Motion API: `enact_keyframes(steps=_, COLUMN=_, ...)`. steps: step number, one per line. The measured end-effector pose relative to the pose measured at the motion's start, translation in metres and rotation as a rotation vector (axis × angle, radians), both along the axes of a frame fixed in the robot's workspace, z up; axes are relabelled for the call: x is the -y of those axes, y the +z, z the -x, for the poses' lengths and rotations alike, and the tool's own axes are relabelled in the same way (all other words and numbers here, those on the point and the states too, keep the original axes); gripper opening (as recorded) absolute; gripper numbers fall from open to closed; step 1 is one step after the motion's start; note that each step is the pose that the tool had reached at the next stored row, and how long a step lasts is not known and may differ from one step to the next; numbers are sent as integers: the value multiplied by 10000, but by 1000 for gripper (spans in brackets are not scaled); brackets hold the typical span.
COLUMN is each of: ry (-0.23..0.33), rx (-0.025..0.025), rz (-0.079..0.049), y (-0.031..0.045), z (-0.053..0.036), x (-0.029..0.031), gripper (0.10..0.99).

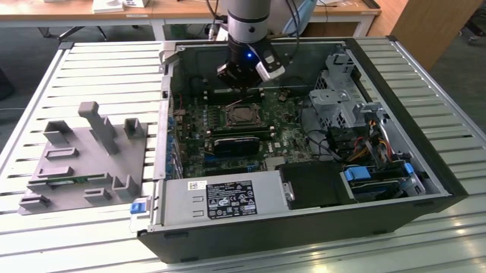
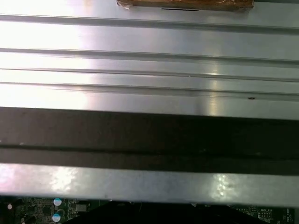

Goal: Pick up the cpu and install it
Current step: 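Install the first cpu locking lever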

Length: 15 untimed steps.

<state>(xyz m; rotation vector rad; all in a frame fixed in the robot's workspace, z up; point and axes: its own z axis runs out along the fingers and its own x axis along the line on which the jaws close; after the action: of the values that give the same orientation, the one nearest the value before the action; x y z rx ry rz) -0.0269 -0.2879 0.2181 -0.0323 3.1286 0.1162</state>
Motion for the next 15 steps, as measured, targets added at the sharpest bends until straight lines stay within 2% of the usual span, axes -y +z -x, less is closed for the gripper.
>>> enact_keyframes(steps=7, ry=-41, rx=-41, rz=-2, y=-27, z=-48, x=-2, gripper=106)
enact_keyframes(steps=15, ry=-61, rx=-158, rz=2, y=-104, z=-95, x=-4, gripper=106)
